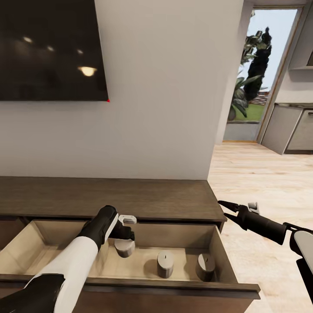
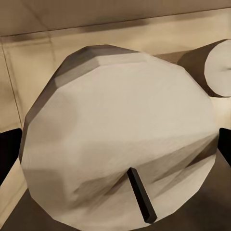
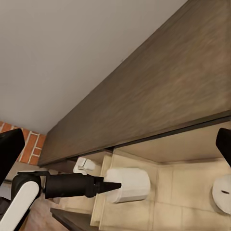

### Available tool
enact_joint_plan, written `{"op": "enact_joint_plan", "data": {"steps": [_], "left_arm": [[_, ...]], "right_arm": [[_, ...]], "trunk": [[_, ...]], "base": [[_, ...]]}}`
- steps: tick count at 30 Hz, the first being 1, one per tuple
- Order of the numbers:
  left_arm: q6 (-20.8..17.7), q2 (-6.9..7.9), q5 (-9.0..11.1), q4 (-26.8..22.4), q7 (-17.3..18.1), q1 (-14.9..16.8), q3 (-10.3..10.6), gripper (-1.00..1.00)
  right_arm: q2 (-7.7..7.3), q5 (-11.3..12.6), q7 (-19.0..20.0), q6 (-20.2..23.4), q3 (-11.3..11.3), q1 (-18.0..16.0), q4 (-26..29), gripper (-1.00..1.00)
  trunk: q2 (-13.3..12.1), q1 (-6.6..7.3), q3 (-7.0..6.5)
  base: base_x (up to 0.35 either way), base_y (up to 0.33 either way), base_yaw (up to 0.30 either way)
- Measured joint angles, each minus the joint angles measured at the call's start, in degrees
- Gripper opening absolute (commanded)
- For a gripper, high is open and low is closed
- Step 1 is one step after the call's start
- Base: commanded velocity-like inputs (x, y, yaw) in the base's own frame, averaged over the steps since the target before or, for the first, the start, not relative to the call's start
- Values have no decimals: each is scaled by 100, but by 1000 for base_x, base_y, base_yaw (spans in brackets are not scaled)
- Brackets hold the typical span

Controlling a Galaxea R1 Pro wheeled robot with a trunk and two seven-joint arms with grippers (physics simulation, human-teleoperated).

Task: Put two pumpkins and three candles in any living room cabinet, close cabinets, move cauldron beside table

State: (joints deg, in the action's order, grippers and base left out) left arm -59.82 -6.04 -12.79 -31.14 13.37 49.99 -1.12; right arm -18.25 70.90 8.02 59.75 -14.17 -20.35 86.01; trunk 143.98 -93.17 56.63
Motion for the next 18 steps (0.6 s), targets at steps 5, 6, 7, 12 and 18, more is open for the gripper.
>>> {"op": "enact_joint_plan", "data": {"steps": [5, 6, 7, 12, 18], "left_arm": [[0, 0, 1, 1, -17, -1, 0, -100], [0, 0, -1, 1, -17, -1, 0, -100], [-1, 0, -1, -1, -18, -1, 0, -100], [-1, 0, 0, 0, -12, -1, 0, -100], [0, 0, 0, 1, -12, -1, 0, -100]], "right_arm": [[5, -4, 0, 0, 0, 0, -3, 100], [5, -4, 0, 0, 0, 0, -3, 100], [5, -4, 0, 0, 0, 0, -4, 100], [6, -4, 0, 0, 0, 0, 1, 100], [6, -4, 0, 0, 0, 0, 4, 100]], "trunk": [[6, -13, 110], [7, -16, 133], [9, -19, 155], [15, -31, 266], [24, -47, 399]], "base": [[0, 0, 0], [0, 0, 0], [0, 0, 0], [0, 0, 0], [0, 0, 0]]}}
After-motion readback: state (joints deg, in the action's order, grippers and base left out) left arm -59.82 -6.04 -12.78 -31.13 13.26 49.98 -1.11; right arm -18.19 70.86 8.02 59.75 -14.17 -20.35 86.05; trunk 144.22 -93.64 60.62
